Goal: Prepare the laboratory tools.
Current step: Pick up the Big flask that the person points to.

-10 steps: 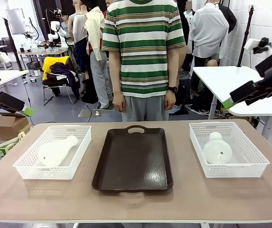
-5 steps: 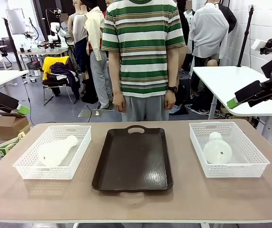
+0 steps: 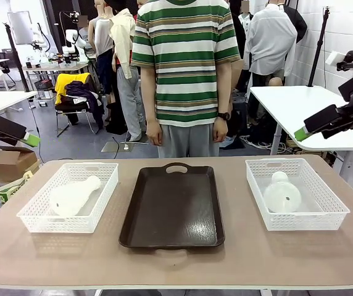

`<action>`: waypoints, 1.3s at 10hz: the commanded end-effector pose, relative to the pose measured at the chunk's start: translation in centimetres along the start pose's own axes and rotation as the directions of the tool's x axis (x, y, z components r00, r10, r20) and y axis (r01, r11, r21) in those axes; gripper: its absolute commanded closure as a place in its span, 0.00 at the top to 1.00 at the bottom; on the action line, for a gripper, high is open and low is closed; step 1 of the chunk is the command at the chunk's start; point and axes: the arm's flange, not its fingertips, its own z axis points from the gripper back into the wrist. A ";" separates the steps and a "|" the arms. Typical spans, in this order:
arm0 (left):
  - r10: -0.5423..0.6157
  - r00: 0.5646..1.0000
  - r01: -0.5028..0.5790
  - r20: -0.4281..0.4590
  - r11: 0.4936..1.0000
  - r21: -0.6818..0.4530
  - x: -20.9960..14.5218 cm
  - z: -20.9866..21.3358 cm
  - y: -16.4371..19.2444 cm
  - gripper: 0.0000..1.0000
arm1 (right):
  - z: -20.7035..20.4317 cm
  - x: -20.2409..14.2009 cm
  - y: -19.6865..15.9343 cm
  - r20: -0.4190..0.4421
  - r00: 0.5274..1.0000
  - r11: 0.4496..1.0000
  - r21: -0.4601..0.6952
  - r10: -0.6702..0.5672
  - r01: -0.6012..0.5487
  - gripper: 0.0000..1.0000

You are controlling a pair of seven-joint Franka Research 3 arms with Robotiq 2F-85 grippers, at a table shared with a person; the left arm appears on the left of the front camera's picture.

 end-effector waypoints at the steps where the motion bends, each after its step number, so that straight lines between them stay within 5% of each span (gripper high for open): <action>1: -0.022 1.000 0.023 -0.016 1.000 0.012 -0.2 0.1 0.4 1.00 | 0.0 -0.1 -0.1 -0.003 1.000 1.000 0.012 0.005 -0.005 1.00; 13: -0.022 1.000 0.023 -0.016 1.000 0.012 -0.2 0.1 0.4 1.00 | 0.0 -0.1 -0.1 -0.003 1.000 1.000 0.012 0.005 -0.005 1.00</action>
